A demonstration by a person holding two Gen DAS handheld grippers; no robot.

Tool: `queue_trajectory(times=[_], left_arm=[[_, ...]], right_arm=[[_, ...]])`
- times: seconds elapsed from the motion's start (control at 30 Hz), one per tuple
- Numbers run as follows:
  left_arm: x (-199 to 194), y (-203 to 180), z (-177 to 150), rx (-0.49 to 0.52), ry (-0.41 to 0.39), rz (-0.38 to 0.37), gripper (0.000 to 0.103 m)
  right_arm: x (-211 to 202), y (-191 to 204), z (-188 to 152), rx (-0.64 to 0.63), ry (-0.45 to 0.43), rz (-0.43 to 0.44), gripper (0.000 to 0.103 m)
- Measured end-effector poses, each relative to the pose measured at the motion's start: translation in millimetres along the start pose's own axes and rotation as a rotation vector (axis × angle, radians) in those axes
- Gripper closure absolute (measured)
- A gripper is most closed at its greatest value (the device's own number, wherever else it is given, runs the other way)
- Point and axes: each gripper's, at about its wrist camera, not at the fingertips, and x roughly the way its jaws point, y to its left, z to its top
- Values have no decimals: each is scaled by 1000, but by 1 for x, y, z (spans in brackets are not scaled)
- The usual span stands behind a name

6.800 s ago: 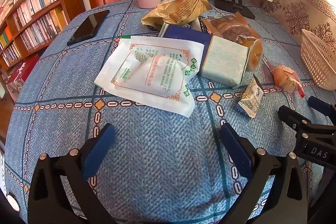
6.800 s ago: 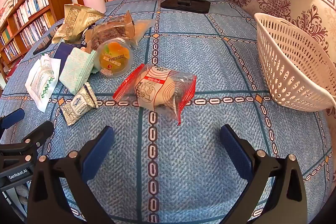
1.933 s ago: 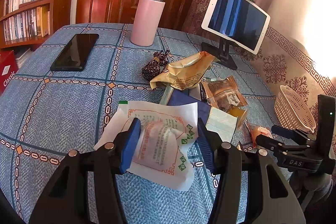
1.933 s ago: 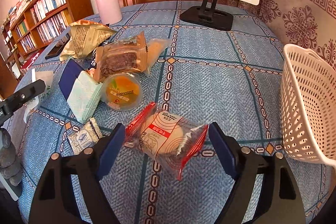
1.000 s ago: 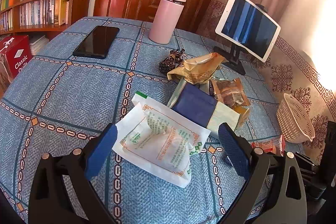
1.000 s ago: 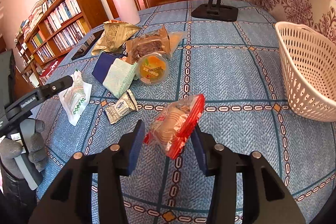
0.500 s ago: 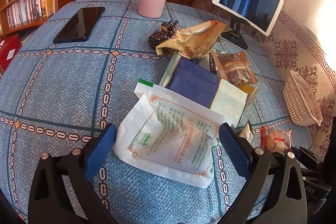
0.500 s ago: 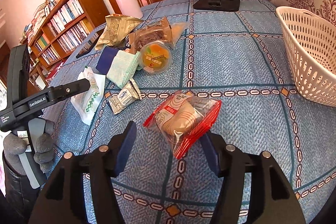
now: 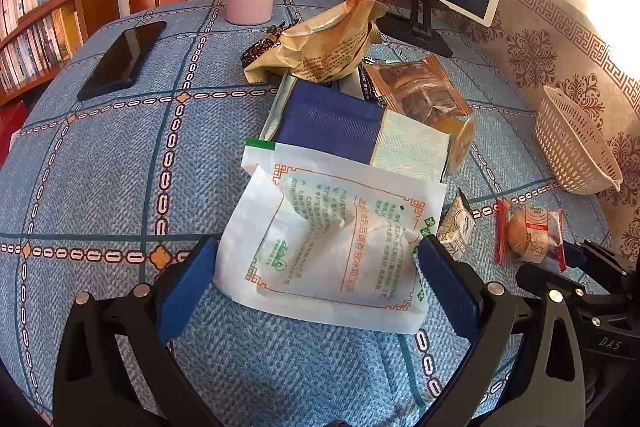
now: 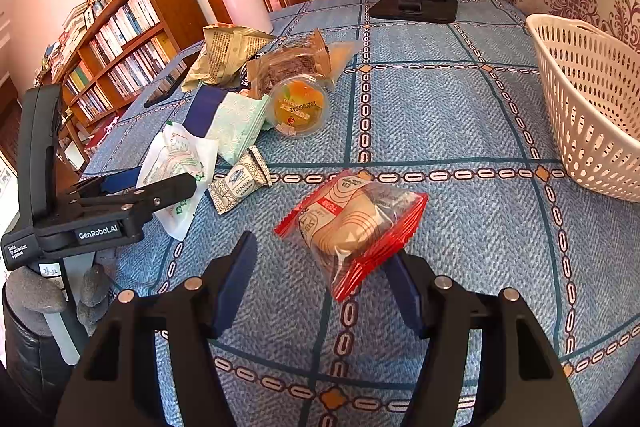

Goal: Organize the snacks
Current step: 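Lift the red-edged bun bag with the right gripper while the left gripper lifts the white-green pouch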

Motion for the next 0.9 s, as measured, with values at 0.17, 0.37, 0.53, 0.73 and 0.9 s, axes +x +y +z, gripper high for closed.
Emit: queue_trajectory(times=[0.17,0.37,0.53,0.73,0.9], left_arm=[[3,-7,1,40,12,39,3],[-10,-8,-3,20,-39,-15,47],[-30,-9,-8,2,-112,-10,53],[-61,-11,-3,-8,-190,-25,53],[-79,-19,2,-9,-227,-49,53]], right_arm=[[1,1,1,-9,-1,-12,39],[0,-1,1,-25,-9,-63,63],[-7,-5,1,-6,-31,-47,73],[-26,-1,5,-5,-91,-19,83],[-30,-1,8,-17,-90,-4,82]])
